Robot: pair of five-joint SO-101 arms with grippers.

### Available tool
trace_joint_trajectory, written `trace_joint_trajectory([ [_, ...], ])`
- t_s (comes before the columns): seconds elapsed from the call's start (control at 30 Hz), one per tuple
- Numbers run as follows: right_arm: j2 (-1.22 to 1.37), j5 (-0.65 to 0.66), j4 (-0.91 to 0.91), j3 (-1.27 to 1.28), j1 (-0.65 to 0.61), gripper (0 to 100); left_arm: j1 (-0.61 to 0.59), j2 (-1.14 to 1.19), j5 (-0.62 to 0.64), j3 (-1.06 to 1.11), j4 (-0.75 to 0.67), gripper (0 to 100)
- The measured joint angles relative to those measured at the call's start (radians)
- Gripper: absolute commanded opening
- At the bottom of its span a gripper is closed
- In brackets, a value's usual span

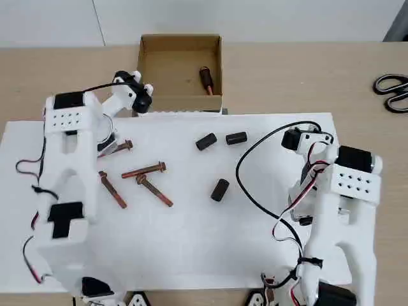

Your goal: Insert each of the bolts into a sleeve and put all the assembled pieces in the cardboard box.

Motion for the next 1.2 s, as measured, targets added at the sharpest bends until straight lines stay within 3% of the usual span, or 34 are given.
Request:
trace_joint_trajectory([
  [0.33,0.0,0.0,0.0,0.002,0.0,0.5,0.0,0.239,-0.031,-0.336,0.18,11],
  [0.6,0.0,0.0,0.0,0.005,0.0,0.5,0.0,0.379,-0.04,-0.508,0.244,11],
  [1.2,0.0,0.0,0.0,0.005,0.0,0.5,0.051,0.468,-0.038,-0.519,0.249,11],
])
